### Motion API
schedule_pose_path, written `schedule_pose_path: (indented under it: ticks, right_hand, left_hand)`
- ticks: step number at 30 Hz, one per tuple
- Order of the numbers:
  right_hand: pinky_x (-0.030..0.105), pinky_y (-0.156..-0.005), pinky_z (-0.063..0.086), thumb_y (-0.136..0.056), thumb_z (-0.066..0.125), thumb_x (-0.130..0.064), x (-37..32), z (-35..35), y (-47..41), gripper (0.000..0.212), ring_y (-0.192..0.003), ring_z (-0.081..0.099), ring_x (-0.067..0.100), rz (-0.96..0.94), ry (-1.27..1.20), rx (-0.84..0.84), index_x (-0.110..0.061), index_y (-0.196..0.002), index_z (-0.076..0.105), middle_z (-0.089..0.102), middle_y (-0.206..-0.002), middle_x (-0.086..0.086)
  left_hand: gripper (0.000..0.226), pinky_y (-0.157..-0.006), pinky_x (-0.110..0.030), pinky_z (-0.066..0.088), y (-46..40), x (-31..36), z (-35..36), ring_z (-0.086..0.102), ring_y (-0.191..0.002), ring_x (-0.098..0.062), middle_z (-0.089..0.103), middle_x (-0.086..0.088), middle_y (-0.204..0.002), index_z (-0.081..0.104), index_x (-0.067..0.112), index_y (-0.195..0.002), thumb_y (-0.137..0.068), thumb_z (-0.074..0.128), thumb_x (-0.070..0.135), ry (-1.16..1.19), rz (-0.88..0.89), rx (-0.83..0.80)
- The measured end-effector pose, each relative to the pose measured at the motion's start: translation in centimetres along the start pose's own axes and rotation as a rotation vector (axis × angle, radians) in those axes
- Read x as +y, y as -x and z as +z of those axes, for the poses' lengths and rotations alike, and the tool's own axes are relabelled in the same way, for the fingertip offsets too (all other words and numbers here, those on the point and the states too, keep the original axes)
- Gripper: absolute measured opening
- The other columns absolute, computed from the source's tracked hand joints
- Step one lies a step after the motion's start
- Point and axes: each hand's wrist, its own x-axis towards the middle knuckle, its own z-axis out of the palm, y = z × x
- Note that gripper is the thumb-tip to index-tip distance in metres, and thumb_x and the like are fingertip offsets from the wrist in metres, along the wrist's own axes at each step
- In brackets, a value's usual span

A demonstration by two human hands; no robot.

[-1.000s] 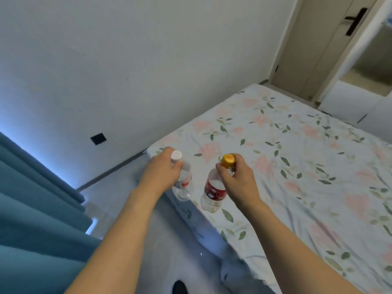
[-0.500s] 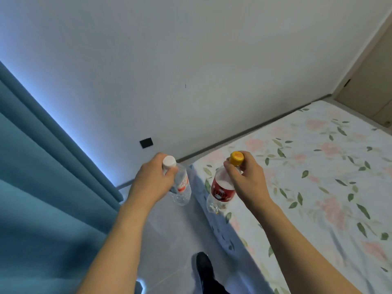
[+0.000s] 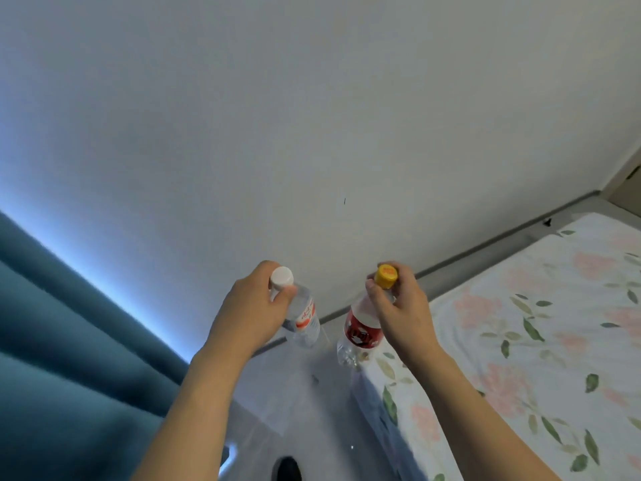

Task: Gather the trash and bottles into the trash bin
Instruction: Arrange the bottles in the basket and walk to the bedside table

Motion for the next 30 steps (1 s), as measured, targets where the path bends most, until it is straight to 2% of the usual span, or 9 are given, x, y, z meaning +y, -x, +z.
schedule_pose_path:
  ticks: [6,10,12,14,18,25,30]
  right_hand:
    - [0.031,-0.083,0.052,-0.090,0.062,-0.026,-2.3,3.8,-8.1,0.019,-0.095,0.061,0.007,0.004,-0.053,0.150,-0.032,-0.106,0.054,0.066,-0.098,-0.013]
    - [0.024,-0.079,0.049,-0.090,0.063,-0.024,-3.4,4.3,-13.4,0.017,-0.092,0.061,0.002,-0.010,-0.051,0.263,-0.029,-0.105,0.055,0.066,-0.094,-0.014]
    - [0.025,-0.079,0.049,-0.090,0.063,-0.024,-3.3,4.1,-15.8,0.017,-0.092,0.062,0.006,-0.003,-0.033,0.313,-0.027,-0.105,0.055,0.066,-0.095,-0.011]
    - [0.029,-0.081,0.050,-0.090,0.062,-0.024,-2.8,3.7,-18.3,0.017,-0.094,0.062,0.011,0.003,-0.028,0.372,-0.026,-0.105,0.056,0.066,-0.097,-0.008]
    - [0.033,-0.083,0.051,-0.090,0.062,-0.024,-1.5,2.0,-23.2,0.016,-0.093,0.062,0.011,0.016,-0.032,0.449,-0.027,-0.104,0.056,0.066,-0.095,-0.009]
    - [0.033,-0.083,0.051,-0.090,0.063,-0.026,0.5,-1.7,-29.3,0.013,-0.091,0.060,0.007,0.062,-0.037,0.633,-0.033,-0.097,0.056,0.063,-0.091,-0.014]
    - [0.031,-0.079,0.049,-0.090,0.062,-0.028,1.2,-4.3,-33.0,0.012,-0.088,0.058,0.007,0.088,0.025,0.759,-0.026,-0.101,0.055,0.060,-0.090,-0.012]
  left_hand:
    - [0.018,-0.070,-0.029,0.049,-11.6,0.1,-1.7,0.060,-0.089,-0.016,0.064,0.006,-0.098,0.052,0.030,-0.106,-0.092,0.058,0.038,-0.006,0.120,-0.108]
    - [0.017,-0.074,-0.032,0.051,-18.8,2.2,-1.2,0.060,-0.090,-0.017,0.064,0.006,-0.098,0.052,0.030,-0.105,-0.091,0.058,0.037,0.010,0.224,-0.168]
    - [0.017,-0.077,-0.035,0.052,-21.8,3.6,-0.2,0.060,-0.091,-0.018,0.064,0.005,-0.099,0.052,0.030,-0.105,-0.091,0.058,0.037,0.009,0.276,-0.211]
    - [0.019,-0.078,-0.035,0.053,-24.5,4.9,1.0,0.060,-0.093,-0.018,0.064,0.005,-0.102,0.052,0.030,-0.108,-0.091,0.057,0.037,0.005,0.324,-0.269]
    - [0.020,-0.078,-0.036,0.053,-29.6,7.6,3.3,0.060,-0.092,-0.019,0.064,0.004,-0.104,0.051,0.030,-0.110,-0.093,0.055,0.037,-0.024,0.387,-0.313]
    - [0.022,-0.072,-0.031,0.049,-36.8,13.8,6.9,0.059,-0.092,-0.017,0.062,0.004,-0.108,0.049,0.029,-0.115,-0.094,0.053,0.036,-0.059,0.520,-0.424]
    - [0.025,-0.072,-0.028,0.045,-41.9,18.4,10.2,0.058,-0.096,-0.017,0.061,0.002,-0.112,0.048,0.027,-0.119,-0.096,0.052,0.035,-0.062,0.657,-0.531]
